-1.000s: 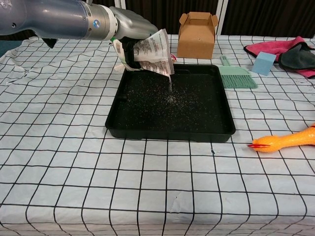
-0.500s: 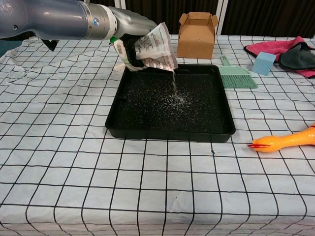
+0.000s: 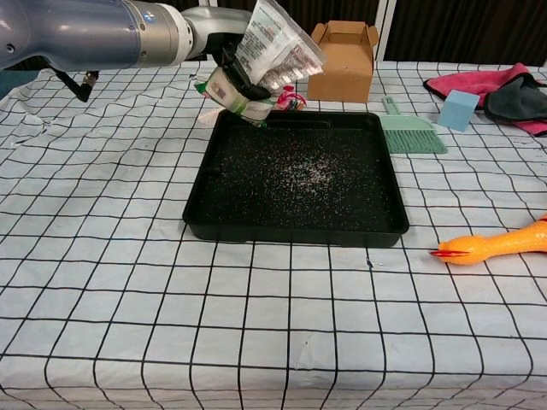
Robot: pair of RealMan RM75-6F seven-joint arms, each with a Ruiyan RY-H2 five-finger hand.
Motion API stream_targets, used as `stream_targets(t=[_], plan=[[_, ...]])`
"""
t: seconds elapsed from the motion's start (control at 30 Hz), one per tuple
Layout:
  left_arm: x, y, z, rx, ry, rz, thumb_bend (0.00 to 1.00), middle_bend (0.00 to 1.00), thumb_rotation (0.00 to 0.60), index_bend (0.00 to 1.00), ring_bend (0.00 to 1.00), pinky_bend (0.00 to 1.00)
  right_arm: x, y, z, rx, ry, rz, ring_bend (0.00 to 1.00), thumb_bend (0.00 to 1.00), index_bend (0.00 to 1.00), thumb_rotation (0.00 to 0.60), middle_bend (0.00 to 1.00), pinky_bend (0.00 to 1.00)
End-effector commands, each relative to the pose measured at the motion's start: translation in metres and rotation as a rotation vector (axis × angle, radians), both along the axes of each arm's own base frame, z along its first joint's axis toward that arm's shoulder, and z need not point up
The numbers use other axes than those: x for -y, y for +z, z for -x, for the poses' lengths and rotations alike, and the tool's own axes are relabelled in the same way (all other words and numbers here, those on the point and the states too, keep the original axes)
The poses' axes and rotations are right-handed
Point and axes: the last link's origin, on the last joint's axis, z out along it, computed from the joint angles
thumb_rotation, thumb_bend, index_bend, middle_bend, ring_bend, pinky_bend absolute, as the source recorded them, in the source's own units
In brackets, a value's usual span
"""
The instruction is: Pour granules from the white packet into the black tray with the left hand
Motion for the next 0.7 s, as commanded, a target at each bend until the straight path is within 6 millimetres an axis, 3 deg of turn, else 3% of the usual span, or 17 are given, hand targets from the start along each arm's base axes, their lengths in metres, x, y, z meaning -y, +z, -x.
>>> stream_targets(t=[0.03,0.43,0.7], plan=[[0.000,0.003,0.011,0.141,0.075,0.030,0.61,0.59,0.600,0.61,0.52,0.62,0.000,0.000,0.000,-0.001,0.000,0.000,0.17,0.23,0.16,0.600,0.08,0.17],[0.010,0.009,0.040,0.467,0.163,0.078,0.60,0.59,0.600,0.61,0.52,0.62,-0.001,0.000,0.000,-0.007,-0.002,0.002,0.17,0.23,0.16,0.600,0.08,0.17],[0.016,0.019,0.075,0.592,0.155,0.034,0.60,0.60,0.600,0.61,0.52,0.62,-0.001,0.000,0.000,-0.009,-0.006,0.002,0.17,0.24,0.16,0.600,0.08,0.17]])
